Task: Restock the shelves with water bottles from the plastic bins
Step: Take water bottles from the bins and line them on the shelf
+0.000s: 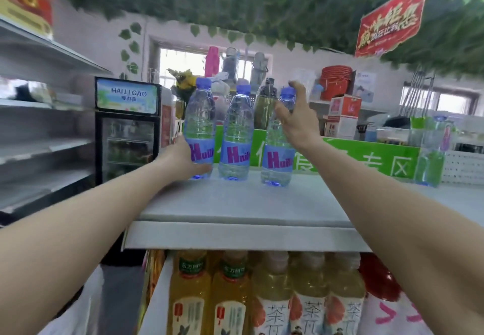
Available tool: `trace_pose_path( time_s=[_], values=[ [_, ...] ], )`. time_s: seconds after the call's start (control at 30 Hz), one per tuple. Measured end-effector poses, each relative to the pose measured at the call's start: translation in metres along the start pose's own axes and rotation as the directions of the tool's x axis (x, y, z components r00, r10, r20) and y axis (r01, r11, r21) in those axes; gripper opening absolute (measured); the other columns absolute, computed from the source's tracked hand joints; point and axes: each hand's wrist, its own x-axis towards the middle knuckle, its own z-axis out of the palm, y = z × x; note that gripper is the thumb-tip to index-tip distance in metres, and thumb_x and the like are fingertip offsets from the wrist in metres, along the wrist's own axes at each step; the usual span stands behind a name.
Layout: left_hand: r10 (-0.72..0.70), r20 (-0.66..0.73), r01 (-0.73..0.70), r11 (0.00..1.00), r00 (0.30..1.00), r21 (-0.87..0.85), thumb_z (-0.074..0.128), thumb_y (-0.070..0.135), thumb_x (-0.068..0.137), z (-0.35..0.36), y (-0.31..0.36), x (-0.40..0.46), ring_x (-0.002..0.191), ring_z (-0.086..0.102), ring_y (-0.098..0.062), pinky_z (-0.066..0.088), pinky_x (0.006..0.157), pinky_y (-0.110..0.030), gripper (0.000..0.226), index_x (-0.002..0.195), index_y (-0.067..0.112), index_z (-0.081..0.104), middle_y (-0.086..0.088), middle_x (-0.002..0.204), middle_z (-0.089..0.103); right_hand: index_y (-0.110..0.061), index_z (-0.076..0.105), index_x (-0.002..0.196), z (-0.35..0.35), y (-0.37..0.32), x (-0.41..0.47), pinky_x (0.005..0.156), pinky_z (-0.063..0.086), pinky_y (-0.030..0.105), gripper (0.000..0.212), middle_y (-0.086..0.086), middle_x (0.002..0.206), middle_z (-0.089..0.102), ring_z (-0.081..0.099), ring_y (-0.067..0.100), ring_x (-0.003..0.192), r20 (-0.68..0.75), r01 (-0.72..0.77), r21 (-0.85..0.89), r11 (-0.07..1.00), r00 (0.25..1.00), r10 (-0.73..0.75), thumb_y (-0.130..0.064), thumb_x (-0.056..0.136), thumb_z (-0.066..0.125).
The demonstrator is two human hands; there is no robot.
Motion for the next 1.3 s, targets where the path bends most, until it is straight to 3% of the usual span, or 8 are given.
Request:
trace_pose_path(
  time_s=[0.1,0.27,0.43,0.6,0.73,0.93,1.1,1.3],
  values=[
    [-0.003,0.026,0.004,0.998,1.0,-0.056,0.078,0.039,0.077,0.0,-0.001,0.002,0.097,0.056,-0.022,0.046,0.085,-0.032,0.081,0.136,0.008,0.031,-0.001,0.113,0.057,-0.024,0.034,0.14,0.014,0.008,0.01,0.061,0.041,0.033,0.044,0.003,0.065,0.053,0.05,0.018,0.055,0.021,0.046,0.048,0.998,0.999,-0.047,-0.037,0.1,0.049],
    [-0.02,0.036,0.021,0.999,0.999,-0.045,0.077,0.042,0.076,0.002,-0.004,0.001,0.112,0.056,-0.027,0.043,0.086,-0.031,0.091,0.14,0.003,0.026,-0.011,0.131,0.055,-0.023,0.034,0.136,0.025,0.013,0.017,0.062,0.044,0.035,0.041,0.002,0.065,0.055,0.052,0.021,0.056,0.046,0.093,0.042,0.995,0.994,-0.095,-0.038,0.101,0.048],
    [-0.016,0.055,0.016,1.0,0.998,-0.001,0.076,0.042,0.078,0.002,-0.003,0.001,0.111,0.056,-0.027,0.045,0.088,-0.032,0.089,0.138,0.0,0.025,-0.014,0.132,0.054,-0.028,0.03,0.133,0.023,0.018,0.022,0.071,0.048,0.04,0.04,0.011,0.095,0.065,0.061,0.028,0.074,0.072,0.13,-0.028,0.991,0.989,-0.128,-0.044,0.098,0.043],
    [-0.046,0.044,0.032,0.961,0.998,0.274,0.069,0.051,0.082,-0.005,0.011,-0.007,0.104,0.058,-0.029,0.048,0.081,-0.034,0.083,0.132,-0.005,0.032,-0.015,0.123,0.055,-0.023,0.033,0.136,0.015,0.013,0.022,0.075,0.047,0.04,0.042,0.011,0.098,0.064,0.061,0.029,0.081,0.111,0.18,-0.088,0.98,0.979,-0.169,-0.042,0.1,0.043],
    [0.01,-0.189,0.081,0.881,0.982,0.466,0.073,0.05,0.078,-0.008,0.037,-0.016,0.11,0.051,-0.036,0.045,0.083,-0.039,0.091,0.133,-0.006,0.027,-0.021,0.125,0.042,-0.025,0.03,0.137,0.01,0.008,0.021,0.08,0.05,0.045,0.043,0.009,0.096,0.063,0.061,0.03,0.083,0.152,0.182,-0.121,0.976,0.975,-0.163,-0.045,0.1,0.042],
    [0.269,-0.363,-0.125,0.919,0.892,0.374,0.076,0.036,0.08,-0.004,0.084,-0.019,0.116,0.043,-0.033,0.042,0.094,-0.04,0.082,0.135,0.001,0.027,-0.018,0.131,0.033,-0.02,0.032,0.138,0.0,0.0,0.023,0.074,0.037,0.035,0.045,0.007,0.099,0.059,0.056,0.027,0.086,0.207,0.185,-0.163,0.969,0.967,-0.149,-0.044,0.101,0.042],
    [0.178,-0.264,-0.128,0.972,0.948,0.196,0.073,0.029,0.085,0.02,0.108,-0.007,0.13,0.04,-0.039,0.039,0.103,-0.045,0.102,0.152,0.004,0.001,-0.022,0.149,0.03,-0.017,0.033,0.138,-0.005,-0.003,0.027,0.07,0.035,0.032,0.043,-0.003,0.077,0.049,0.05,0.014,0.066,0.248,0.172,-0.159,0.972,0.96,-0.129,-0.035,0.101,0.048],
    [0.185,-0.303,-0.091,0.95,0.935,0.299,0.072,0.021,0.087,0.04,0.106,-0.001,0.127,0.046,-0.042,0.042,0.098,-0.041,0.108,0.151,0.001,-0.012,-0.026,0.155,0.017,-0.016,0.035,0.139,-0.004,0.001,0.025,0.067,0.031,0.031,0.044,0.003,0.092,0.052,0.047,0.017,0.07,0.212,0.174,-0.155,0.973,0.967,-0.139,-0.032,0.101,0.05]
  ],
)
